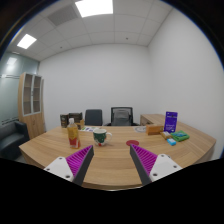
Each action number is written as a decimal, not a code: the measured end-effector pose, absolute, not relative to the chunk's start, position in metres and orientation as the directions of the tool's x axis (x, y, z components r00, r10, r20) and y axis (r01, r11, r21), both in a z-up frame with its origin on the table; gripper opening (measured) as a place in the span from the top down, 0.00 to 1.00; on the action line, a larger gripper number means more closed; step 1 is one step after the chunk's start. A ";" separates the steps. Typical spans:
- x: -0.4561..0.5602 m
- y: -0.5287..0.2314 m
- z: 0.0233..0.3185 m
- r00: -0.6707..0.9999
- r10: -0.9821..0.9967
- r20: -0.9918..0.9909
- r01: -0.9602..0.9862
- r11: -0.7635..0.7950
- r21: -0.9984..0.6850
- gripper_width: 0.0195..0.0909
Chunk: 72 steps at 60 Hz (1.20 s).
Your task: Pour water
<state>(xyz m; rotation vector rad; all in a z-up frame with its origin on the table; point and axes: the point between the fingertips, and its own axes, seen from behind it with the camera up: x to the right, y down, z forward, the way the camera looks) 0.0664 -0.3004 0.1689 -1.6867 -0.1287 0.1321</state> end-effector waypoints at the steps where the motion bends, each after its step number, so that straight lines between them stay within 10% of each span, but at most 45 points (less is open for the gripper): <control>1: 0.067 -0.300 0.169 0.987 0.162 -0.012 0.008 -0.118 -0.993 0.12; 63: -0.228 -0.042 0.113 0.964 0.258 0.059 0.091 -0.116 -0.989 0.13; 72: -0.225 -0.022 0.108 0.977 0.208 0.042 0.066 -0.109 -0.992 0.39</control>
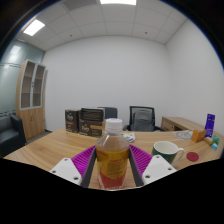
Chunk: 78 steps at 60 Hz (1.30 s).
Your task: Pour water
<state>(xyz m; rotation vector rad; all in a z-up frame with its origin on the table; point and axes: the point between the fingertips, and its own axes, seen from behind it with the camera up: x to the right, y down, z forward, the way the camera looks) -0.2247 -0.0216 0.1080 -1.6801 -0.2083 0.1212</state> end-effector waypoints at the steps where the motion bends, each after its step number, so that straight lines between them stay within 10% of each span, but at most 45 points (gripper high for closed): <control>1: -0.225 -0.021 0.108 0.977 0.208 0.036 0.059 -0.103 -0.993 0.40; 14: -0.230 -0.014 0.107 0.968 0.251 -0.008 0.028 -0.141 -0.990 0.58; 22: -0.225 -0.011 0.131 0.874 0.256 -0.413 -0.359 -0.231 -0.904 0.59; 35: -0.199 0.006 0.173 0.191 0.097 -0.977 -0.890 -0.403 -0.213 0.59; 56: -0.160 0.040 0.168 -0.427 -0.144 -0.893 -0.850 -0.274 0.451 0.57; 67: -0.151 0.035 0.198 -0.341 -0.141 -0.930 -0.866 -0.337 0.369 0.57; 78: -0.100 0.017 0.304 0.253 0.213 -0.944 -0.906 -0.289 -0.308 0.57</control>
